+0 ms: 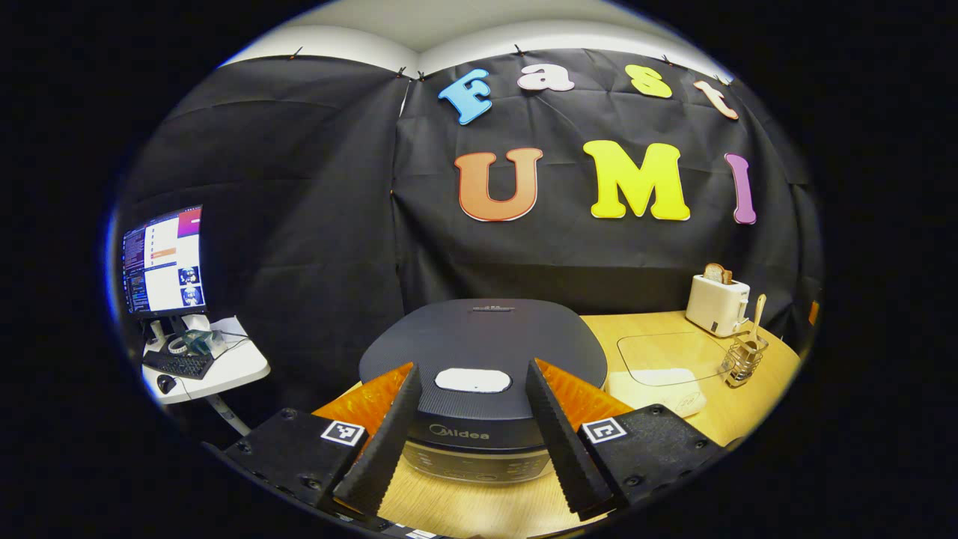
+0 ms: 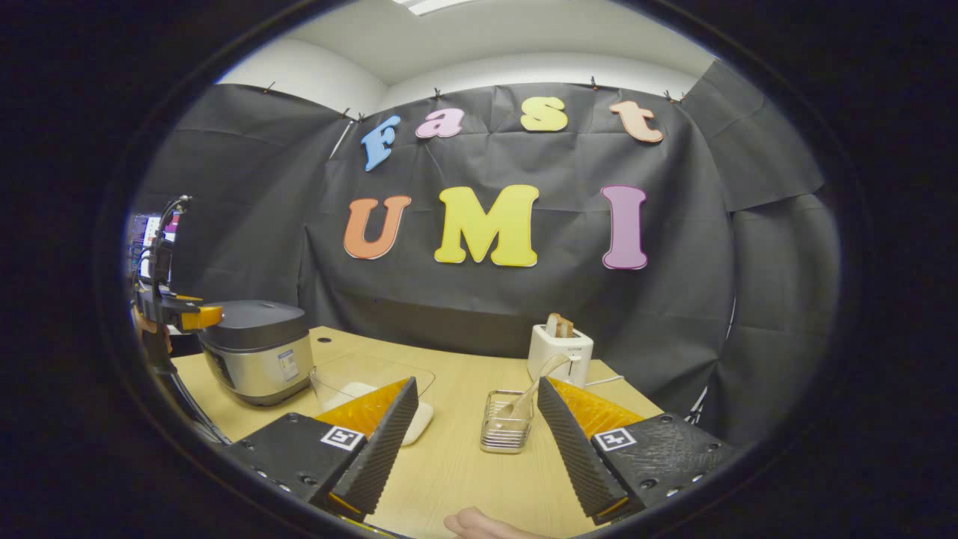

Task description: Close the left gripper, press the button to open the rice cooker; take a wooden spoon from the chopstick holder with the right hand, scoop a spoonful of rice and pour it into the rice cooker, then put the wooden spoon back into the chopstick holder.

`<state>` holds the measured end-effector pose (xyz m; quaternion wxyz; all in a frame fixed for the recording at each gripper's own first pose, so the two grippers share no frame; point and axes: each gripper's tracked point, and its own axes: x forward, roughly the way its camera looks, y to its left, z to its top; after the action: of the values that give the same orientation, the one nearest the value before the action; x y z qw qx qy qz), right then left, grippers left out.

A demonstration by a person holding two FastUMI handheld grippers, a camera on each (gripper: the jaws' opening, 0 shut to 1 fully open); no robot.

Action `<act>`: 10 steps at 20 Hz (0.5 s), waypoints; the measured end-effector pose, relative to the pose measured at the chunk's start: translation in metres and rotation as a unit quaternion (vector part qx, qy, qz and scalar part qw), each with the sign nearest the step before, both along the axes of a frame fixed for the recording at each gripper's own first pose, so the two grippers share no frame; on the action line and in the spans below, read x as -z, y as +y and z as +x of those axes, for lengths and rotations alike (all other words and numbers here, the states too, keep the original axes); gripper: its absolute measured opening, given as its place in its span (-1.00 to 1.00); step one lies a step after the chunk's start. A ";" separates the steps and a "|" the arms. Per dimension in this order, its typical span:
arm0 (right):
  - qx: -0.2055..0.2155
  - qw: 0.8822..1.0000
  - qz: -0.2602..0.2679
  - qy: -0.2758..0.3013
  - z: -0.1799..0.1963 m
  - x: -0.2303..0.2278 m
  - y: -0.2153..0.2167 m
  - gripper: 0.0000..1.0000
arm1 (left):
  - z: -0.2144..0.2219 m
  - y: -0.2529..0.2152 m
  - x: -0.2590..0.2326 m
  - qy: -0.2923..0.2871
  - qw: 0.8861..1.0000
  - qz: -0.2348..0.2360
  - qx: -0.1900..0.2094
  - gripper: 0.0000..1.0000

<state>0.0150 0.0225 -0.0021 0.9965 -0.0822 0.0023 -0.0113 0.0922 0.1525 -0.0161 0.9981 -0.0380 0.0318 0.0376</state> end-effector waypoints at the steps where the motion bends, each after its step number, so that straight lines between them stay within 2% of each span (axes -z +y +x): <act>1: -0.002 1.000 0.000 0.002 0.000 0.002 0.002 0.93 | 0.000 0.000 0.000 -0.003 1.000 -0.001 -0.002 0.79; 5: -0.004 1.000 0.004 0.002 -0.001 0.000 0.002 0.93 | -0.009 -0.013 -0.011 -0.011 1.000 -0.006 0.012 0.72; 7: -0.002 1.000 0.013 0.005 0.001 0.001 -0.001 0.91 | -0.019 -0.018 -0.029 -0.030 1.000 0.003 0.002 0.66; 10: 0.009 1.000 0.014 0.006 0.000 -0.003 -0.012 0.92 | -0.032 -0.045 -0.042 -0.026 0.999 0.020 0.012 0.65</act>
<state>0.0154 0.0103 0.0008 0.9974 -0.0683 0.0093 -0.0194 0.0598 0.1078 0.0264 0.9995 -0.0186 0.0058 0.0248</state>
